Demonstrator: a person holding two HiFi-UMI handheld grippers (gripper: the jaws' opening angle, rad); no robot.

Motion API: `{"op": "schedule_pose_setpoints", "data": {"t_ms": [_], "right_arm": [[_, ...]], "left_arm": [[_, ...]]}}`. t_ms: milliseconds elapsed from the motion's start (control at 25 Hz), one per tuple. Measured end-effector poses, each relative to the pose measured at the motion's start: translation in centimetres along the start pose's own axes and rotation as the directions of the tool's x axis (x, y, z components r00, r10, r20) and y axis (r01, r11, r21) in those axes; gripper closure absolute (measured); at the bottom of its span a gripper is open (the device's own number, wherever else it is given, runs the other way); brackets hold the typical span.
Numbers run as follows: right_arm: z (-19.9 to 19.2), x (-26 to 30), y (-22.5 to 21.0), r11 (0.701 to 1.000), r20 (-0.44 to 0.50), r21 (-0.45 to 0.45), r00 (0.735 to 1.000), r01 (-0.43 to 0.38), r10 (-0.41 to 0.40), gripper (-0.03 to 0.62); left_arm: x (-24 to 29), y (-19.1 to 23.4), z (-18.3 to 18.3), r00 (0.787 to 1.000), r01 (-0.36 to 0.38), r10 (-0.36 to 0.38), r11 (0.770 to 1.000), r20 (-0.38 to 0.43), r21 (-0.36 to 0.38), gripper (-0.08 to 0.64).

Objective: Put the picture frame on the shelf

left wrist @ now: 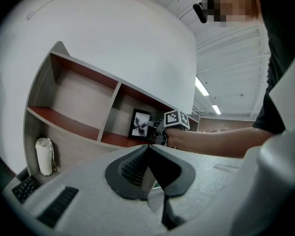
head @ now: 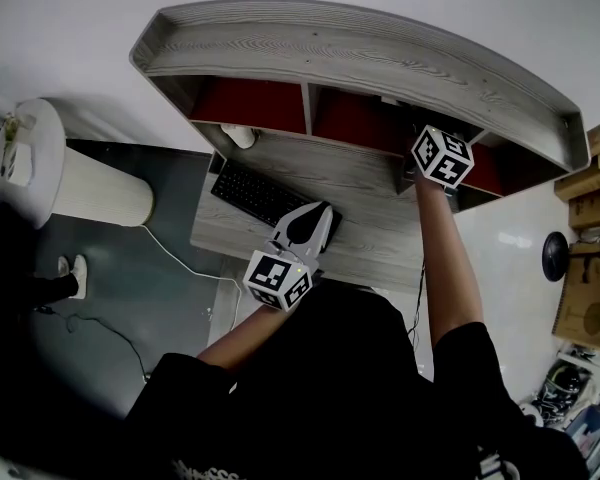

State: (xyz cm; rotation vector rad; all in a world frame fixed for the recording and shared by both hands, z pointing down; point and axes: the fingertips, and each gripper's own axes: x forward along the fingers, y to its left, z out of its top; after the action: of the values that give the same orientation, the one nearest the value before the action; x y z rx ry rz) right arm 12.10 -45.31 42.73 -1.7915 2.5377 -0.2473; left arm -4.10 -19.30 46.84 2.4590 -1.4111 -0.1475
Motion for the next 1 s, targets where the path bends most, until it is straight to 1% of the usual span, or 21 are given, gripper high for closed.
{"op": "schedule_pose_setpoints", "data": {"t_ms": [200,360,440,560,680,720,840,1000], "right_arm": [[-0.5,-0.2,0.3,0.995,-0.012,0.097,0.999,-0.033,0.034,0.511],[-1.2,-0.1,-0.1,0.997,-0.026,0.075,1.0,-0.001,0.003,0.511],[-1.2,0.1,-0.2,0.997,-0.019,0.08,1.0,0.003,-0.002,0.511],[-1.2,0.3,-0.3,0.998,-0.019,0.055,1.0,0.003,-0.002,0.509],[-1.3,0.3,0.1,0.999,-0.022,0.036,1.0,-0.013,0.014,0.439],[-1.3,0.2,0.2,0.999,-0.02,0.03,1.0,-0.014,0.014,0.429],[-1.0,-0.3,0.4,1.0,-0.013,0.001,1.0,-0.004,0.004,0.411],[-0.6,-1.5,1.0,1.0,-0.008,-0.017,1.0,0.002,-0.002,0.409]], "left_arm": [[0.1,0.1,0.2,1.0,0.003,-0.003,1.0,0.005,0.005,0.543],[0.1,0.0,0.2,1.0,0.005,-0.005,1.0,0.003,0.003,0.543],[0.2,0.0,0.2,1.0,0.005,-0.005,1.0,0.003,0.002,0.543],[0.2,0.2,0.1,1.0,0.001,-0.001,1.0,0.002,0.0,0.543],[0.2,0.4,0.0,1.0,-0.003,0.003,1.0,0.001,-0.002,0.543],[0.2,0.5,0.0,1.0,-0.003,0.003,1.0,0.001,-0.003,0.543],[0.2,0.4,0.1,1.0,0.0,0.0,1.0,0.003,-0.003,0.543],[-0.1,0.4,0.3,1.0,0.009,-0.009,1.0,0.005,-0.003,0.543]]}}
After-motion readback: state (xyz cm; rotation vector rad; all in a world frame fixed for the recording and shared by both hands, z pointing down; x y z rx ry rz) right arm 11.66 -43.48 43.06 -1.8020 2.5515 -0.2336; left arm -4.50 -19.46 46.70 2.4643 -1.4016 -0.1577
